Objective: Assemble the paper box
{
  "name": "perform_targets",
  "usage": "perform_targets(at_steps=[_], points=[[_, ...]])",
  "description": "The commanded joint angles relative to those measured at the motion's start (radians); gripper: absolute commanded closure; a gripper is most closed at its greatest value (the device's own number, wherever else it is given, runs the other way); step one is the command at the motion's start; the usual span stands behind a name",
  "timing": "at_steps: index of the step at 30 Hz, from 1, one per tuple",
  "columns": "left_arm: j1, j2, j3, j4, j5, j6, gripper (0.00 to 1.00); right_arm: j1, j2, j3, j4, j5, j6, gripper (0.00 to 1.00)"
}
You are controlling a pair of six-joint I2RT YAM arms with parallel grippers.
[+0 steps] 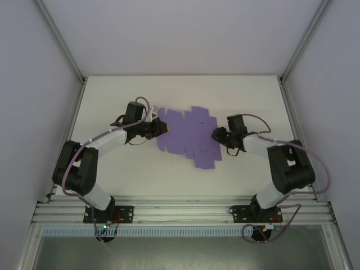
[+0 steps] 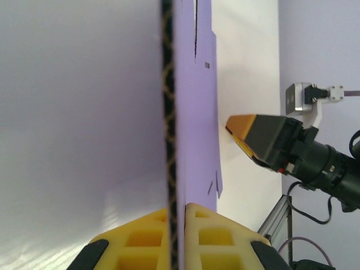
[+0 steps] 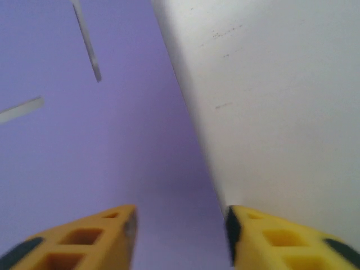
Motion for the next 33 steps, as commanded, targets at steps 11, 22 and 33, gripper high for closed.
perform_targets(at_steps=[11, 22, 33], points=[[0.083, -0.292, -0.031, 0.445, 0.223, -0.125, 1.0, -0.271, -0.473, 0.092, -0.102, -0.478, -0.185, 0.0], [0.084, -0.387, -0.075, 0.475, 0.196, -0.137, 1.0, -0.309, -0.343, 0.098, 0.29, -0.874, 0.076, 0.26], [0.084, -0.38, -0.076, 0.481, 0.176, -0.149, 1.0, -0.294, -0.294, 0.127, 0.268, -0.94, 0.038, 0.55]])
